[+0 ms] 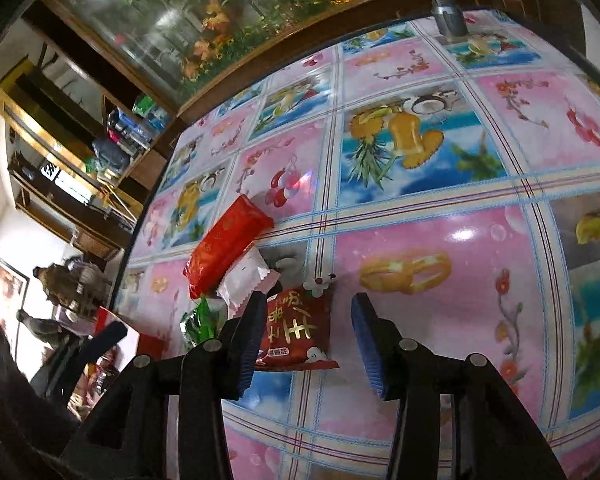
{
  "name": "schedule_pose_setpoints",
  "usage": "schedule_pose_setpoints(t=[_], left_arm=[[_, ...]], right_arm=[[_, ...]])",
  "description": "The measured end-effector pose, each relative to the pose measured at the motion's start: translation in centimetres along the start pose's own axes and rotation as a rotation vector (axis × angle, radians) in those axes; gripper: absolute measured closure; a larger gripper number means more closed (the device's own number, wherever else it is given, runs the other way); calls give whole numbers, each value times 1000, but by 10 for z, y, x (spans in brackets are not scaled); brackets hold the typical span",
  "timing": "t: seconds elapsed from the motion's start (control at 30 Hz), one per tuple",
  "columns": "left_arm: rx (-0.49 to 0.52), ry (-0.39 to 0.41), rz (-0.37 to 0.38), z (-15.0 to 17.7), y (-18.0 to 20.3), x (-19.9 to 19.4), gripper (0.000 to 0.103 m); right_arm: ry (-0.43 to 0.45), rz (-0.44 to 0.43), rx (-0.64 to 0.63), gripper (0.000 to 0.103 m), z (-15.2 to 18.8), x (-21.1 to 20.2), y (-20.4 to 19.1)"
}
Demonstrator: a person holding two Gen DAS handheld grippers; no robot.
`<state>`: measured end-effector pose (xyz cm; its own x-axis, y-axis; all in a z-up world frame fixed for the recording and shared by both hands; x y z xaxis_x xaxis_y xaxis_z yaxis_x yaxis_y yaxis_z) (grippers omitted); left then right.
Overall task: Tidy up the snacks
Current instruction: 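Move both empty grippers back over the snack pile, then grasp the red gold-lettered candy with the right gripper while the left gripper reaches the green candy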
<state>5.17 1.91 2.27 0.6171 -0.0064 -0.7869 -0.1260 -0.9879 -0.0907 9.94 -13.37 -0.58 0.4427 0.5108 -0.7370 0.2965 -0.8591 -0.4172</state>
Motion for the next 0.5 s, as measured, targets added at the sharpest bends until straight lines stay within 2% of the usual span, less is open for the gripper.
schedule_pose_setpoints(t=[0.33,0.43,0.5], left_arm=[[150,-14,85,-3,16,16,33],[146,-36,104,-3,14,23,33],[125,-46,95,-2,10,27,39]], right_arm=[[-17,52,-80,54,4,13,-15],[-16,68,-103,54,4,15,-18],[-14,81,-122,54,5,15,-20]])
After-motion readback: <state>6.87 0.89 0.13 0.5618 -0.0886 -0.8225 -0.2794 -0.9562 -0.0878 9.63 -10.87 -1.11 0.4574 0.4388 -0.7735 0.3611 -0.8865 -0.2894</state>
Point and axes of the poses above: each gripper's, at about its wrist camera, not at the fingertips, and x roughly the way its jaws point, y to its right, z to its underside, the point moved 3 cm from there along x, roughly the way its jaws point, and after that the axes turned 7 degrees about -x, right-handed, at the moved point
